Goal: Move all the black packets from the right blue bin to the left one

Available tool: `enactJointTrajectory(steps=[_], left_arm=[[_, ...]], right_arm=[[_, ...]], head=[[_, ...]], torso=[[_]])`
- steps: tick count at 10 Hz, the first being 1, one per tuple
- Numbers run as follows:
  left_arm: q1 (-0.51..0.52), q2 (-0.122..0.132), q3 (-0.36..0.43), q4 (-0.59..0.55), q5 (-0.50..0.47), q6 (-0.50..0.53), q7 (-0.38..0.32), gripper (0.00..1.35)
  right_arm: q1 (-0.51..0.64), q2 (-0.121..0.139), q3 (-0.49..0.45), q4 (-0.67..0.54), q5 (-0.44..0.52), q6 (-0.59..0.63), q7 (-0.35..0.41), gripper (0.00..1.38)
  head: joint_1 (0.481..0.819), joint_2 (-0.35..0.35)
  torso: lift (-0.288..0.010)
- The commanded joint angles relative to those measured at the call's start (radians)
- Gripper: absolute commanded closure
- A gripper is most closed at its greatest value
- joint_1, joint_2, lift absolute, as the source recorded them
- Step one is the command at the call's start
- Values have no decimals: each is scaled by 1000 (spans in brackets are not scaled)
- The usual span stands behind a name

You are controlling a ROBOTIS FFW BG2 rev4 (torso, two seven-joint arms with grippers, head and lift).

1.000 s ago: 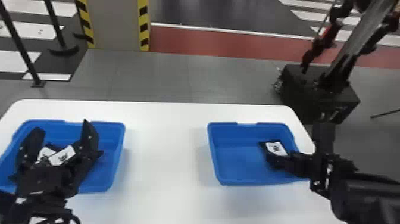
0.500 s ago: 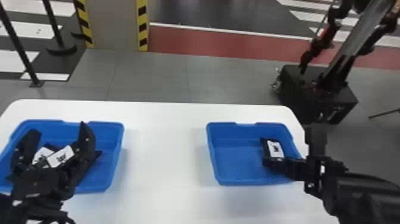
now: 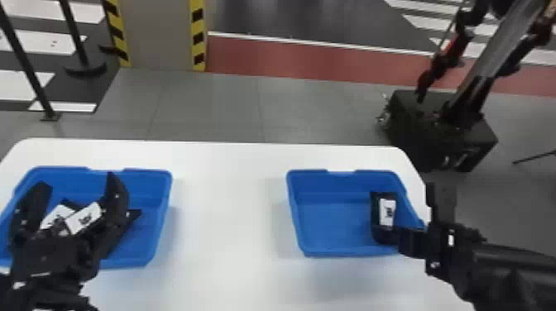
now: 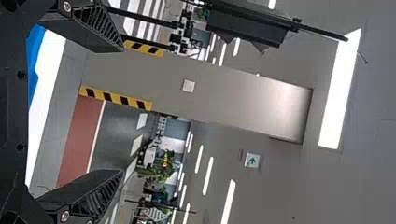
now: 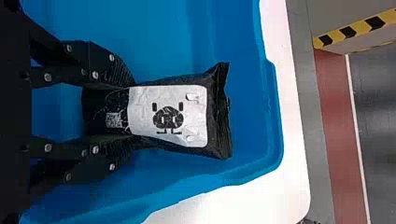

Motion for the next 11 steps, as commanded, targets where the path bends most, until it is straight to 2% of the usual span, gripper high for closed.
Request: enactJointTrajectory(steps=[1,4,6,8,9,11], left_arm=[[3,-3,3,0,2,-1,0,98],[3,-3,4,0,9,-1,0,98],[-5,-3,-10,0,46,4,-2,98],[-22,-3,-17,-32,98,100,-40,98],[-27,3,-22,-56,98,159,-55,98],[-36,8,-31,-66,109,188,-64,98]], right_arm=[[44,6,1,-74,-29,-2,0,1188],[140,23,9,-310,-67,-34,0,1188],[120,25,38,-398,-81,-103,55,1188],[7,15,95,-361,-69,-226,204,1188],[-76,3,144,-273,-73,-307,288,1188],[-201,3,219,-133,-84,-375,409,1188]], head=[[695,-167],[695,-138],[695,-114],[695,-62],[695,-47],[695,12]], torso=[[-110],[-110],[-110],[-110],[-110],[-110]])
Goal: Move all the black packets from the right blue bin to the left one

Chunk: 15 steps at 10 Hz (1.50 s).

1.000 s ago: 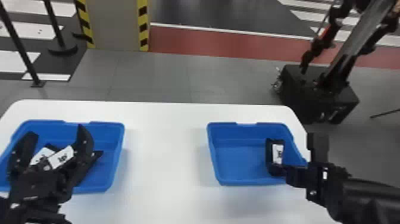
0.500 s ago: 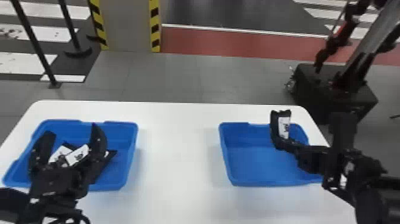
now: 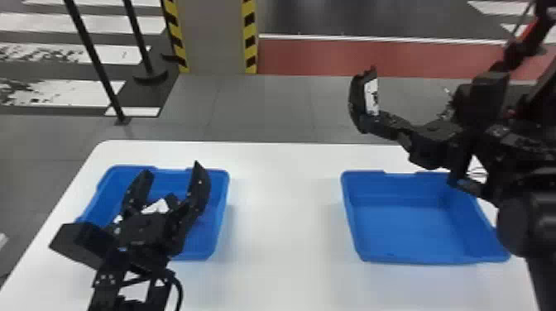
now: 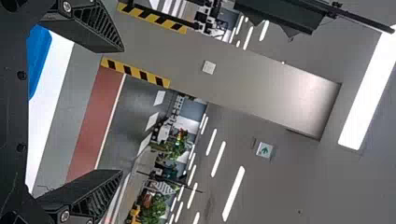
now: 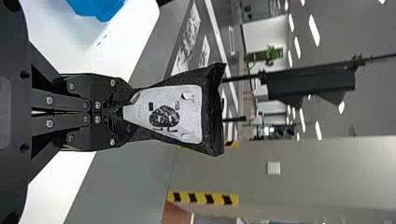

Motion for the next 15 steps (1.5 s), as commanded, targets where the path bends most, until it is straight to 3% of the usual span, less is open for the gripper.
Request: enactJointTrajectory(steps=[1,3,7,9,13,15], left_arm=[[-2,-1,-2,-6,5,9,0,98],[-7,-4,-2,-16,9,11,0,98],[-7,-6,-10,-67,23,38,-10,99],[-24,-6,-26,-77,22,68,-11,102],[-66,1,-43,-129,-12,188,-40,104],[-83,1,-52,-153,-26,237,-56,104]], right_arm=[[-89,0,58,100,-10,-21,62,1188],[-209,3,142,269,-8,-36,180,1188],[-379,47,242,531,30,-31,342,1188],[-408,61,335,556,10,-7,359,1188],[-437,63,522,598,-95,6,361,1190],[-440,67,533,610,-97,6,361,1188]], head=[[687,25],[674,68],[665,136],[662,171],[675,222],[682,236]], torso=[[-110],[-110],[-110],[-110],[-110],[-110]])
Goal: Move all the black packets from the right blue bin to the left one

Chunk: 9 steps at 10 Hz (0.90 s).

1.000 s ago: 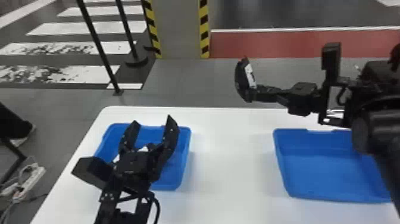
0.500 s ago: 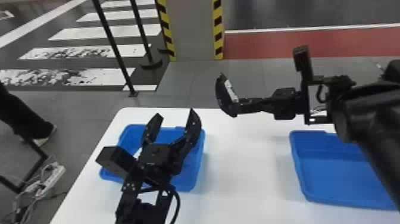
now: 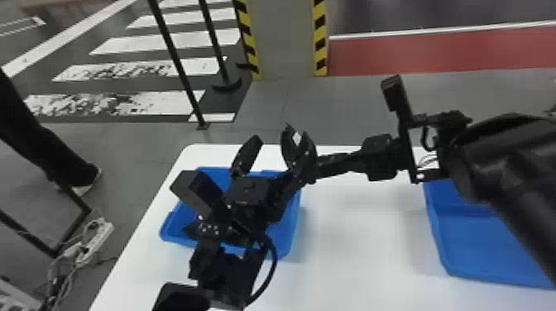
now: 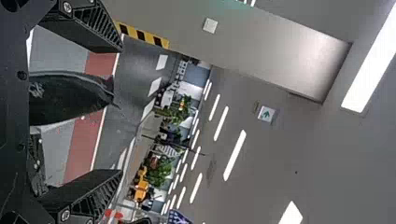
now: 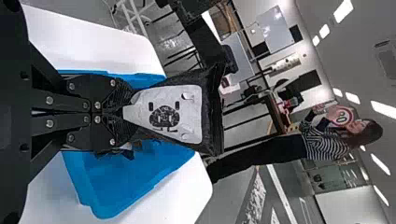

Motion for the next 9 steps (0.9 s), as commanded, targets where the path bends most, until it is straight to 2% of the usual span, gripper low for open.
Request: enactJointTrajectory(steps=[1,4,6,8,9], left_arm=[[-9,1,-2,-15,-8,56,-8,104],[-19,9,1,-64,-20,247,-23,104],[-24,-10,35,-64,-62,242,-12,104],[-21,-10,46,-64,-72,196,17,104],[-24,-10,49,-64,-71,208,24,104]], right_arm=[[-3,1,3,-5,-3,0,1,1188],[-6,1,3,-20,-6,0,-1,1190],[-3,2,9,-24,-15,0,-2,1188],[-6,2,55,-24,-49,0,-7,1188],[-3,2,71,-20,-65,-3,-15,1190]], head=[[681,234],[681,219],[688,214],[683,237],[681,259]], torso=[[-110],[-110],[-110],[-110],[-110]])
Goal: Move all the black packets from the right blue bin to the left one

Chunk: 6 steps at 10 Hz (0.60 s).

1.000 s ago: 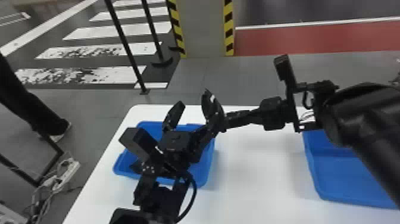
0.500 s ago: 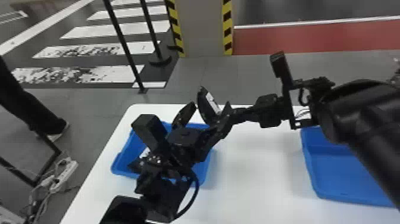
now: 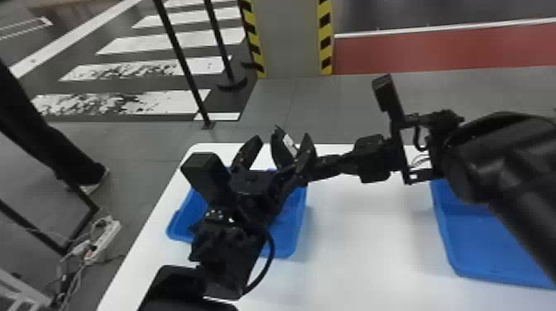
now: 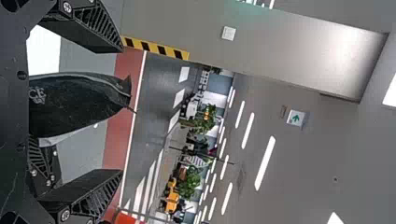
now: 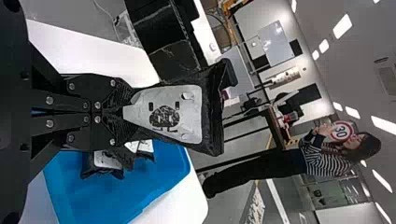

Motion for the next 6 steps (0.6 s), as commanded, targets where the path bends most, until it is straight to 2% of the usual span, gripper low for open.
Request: enactJointTrajectory(steps=[1,2,3,4,6], left_arm=[[-5,-4,-3,0,2,22,0,104],[-5,-4,-6,-10,5,68,0,209],[2,-4,-6,-49,-3,130,8,953],[15,-4,-9,-71,2,139,36,1182],[12,-3,-19,-74,8,152,34,1213]], right_arm=[[4,0,13,4,-12,-4,-2,1188],[-1,0,11,4,-15,-6,-2,1190],[-3,-2,11,-3,-16,-9,-2,1188],[-8,-5,8,-3,-19,-11,-2,1188],[-8,-5,8,-1,-24,-18,-4,1188]], head=[[682,273],[687,277],[689,275],[692,271],[689,270]], torso=[[-110],[-110],[-110],[-110],[-110]])
